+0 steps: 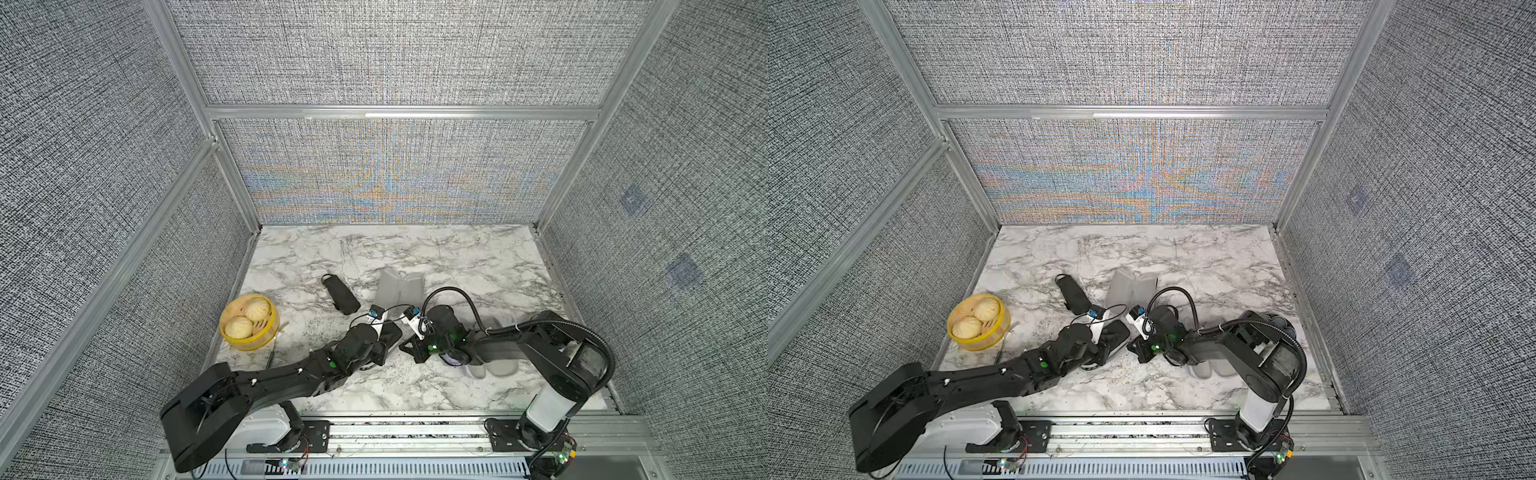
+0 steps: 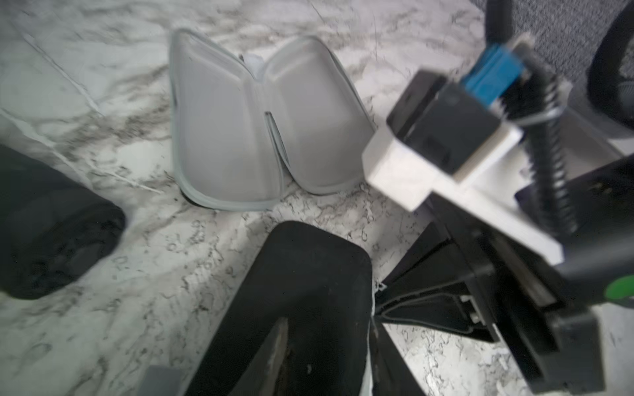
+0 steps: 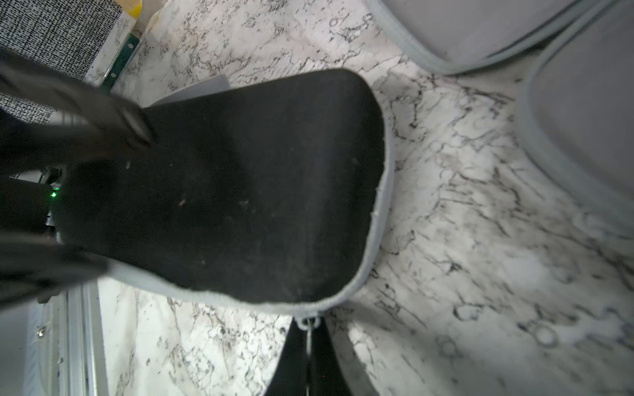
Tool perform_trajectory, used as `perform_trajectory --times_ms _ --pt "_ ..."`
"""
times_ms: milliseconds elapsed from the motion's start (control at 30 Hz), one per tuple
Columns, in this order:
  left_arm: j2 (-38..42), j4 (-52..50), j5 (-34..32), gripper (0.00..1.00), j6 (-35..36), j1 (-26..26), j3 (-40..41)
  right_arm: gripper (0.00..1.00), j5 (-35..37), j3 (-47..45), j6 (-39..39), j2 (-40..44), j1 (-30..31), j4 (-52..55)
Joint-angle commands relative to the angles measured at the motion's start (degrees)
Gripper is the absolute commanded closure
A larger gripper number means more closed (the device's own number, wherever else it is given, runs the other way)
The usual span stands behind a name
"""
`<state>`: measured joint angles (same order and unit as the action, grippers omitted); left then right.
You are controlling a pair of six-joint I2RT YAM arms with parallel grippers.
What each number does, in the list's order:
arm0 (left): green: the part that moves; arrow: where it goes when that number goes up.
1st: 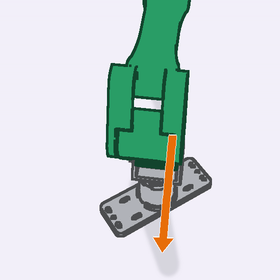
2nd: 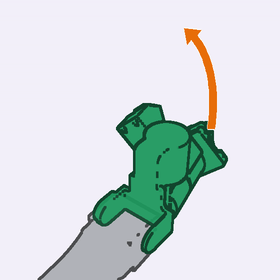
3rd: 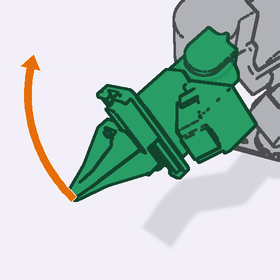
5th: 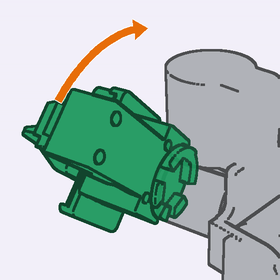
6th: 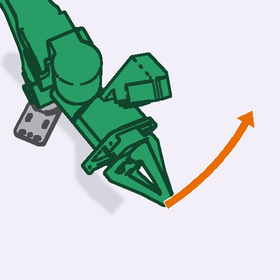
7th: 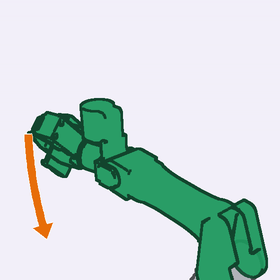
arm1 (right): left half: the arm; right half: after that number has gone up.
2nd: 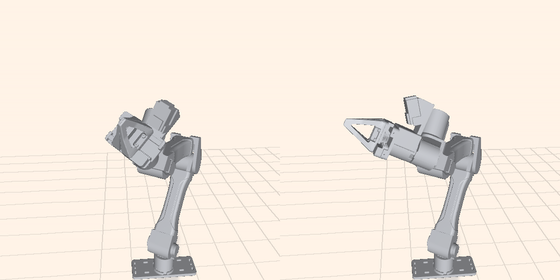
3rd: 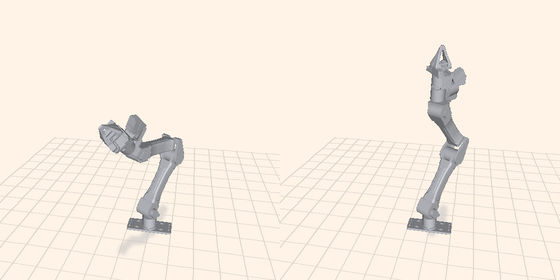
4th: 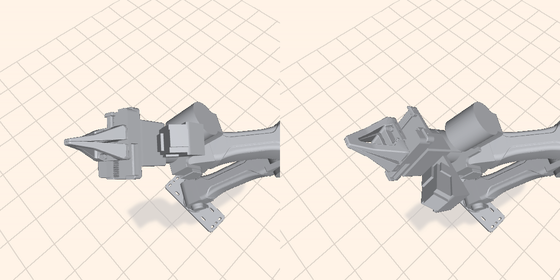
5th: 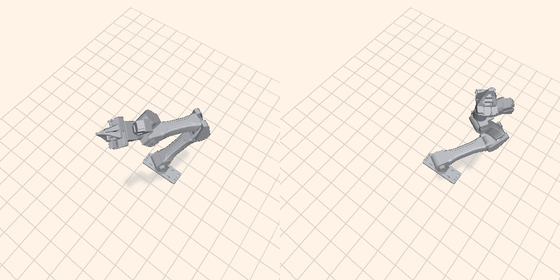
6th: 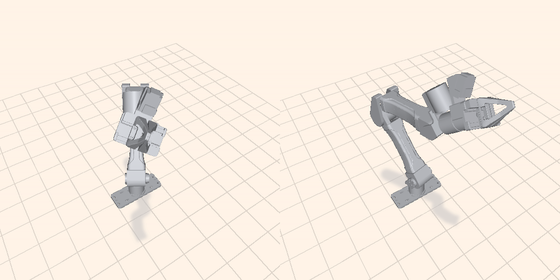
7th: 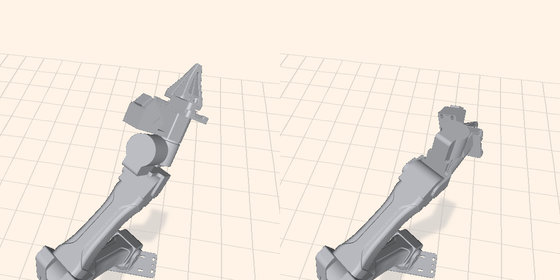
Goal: Put umbrellas into zippered umbrella sleeves
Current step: Zip the zipper on the umbrella sleeve.
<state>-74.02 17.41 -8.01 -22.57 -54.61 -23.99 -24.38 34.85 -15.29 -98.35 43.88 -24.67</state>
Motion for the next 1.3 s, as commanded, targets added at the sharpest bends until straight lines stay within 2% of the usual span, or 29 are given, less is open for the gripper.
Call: perform_trajectory --times_ms 0,200,300,367,467,600,867,1200,1267 --pt "-4.68 7.23 4.32 0.71 2.56 0.03 -0.05 1.00 1.01 -0.13 0.52 -0.35 0.33 0.29" --pt "-13.56 27.13 2.21 0.81 -1.31 -0.81 9.22 1.00 1.79 -0.80 0.33 0.15 1.41 0.16" --pt "-21.86 39.45 1.69 0.82 -3.88 -0.98 12.92 1.00 6.38 -0.27 1.21 1.10 4.32 1.68" --pt "-28.59 51.10 3.14 0.84 -4.20 -1.43 14.97 1.00 9.74 -0.07 0.54 1.14 5.82 2.39" --pt "-36.58 62.91 0.90 0.86 -5.23 -1.77 17.39 1.00 14.36 -0.13 -1.00 1.51 7.59 3.92" --pt "-39.26 62.98 -0.06 0.88 -5.82 -1.77 16.78 1.00 15.14 -0.01 -2.26 1.85 10.49 3.39" --pt "-37.86 57.99 -0.95 0.94 -6.34 -1.90 14.81 1.00 11.87 2.99 -5.97 -2.14 14.31 -1.66" --pt "-36.97 57.71 -0.57 0.95 -7.14 -1.90 14.23 1.00 5.18 6.13 -11.98 -7.63 20.05 -10.32" --pt "-35.52 56.83 -0.60 0.95 -7.02 -1.90 14.40 1.00 5.61 5.79 -12.37 -7.83 19.93 -10.12"
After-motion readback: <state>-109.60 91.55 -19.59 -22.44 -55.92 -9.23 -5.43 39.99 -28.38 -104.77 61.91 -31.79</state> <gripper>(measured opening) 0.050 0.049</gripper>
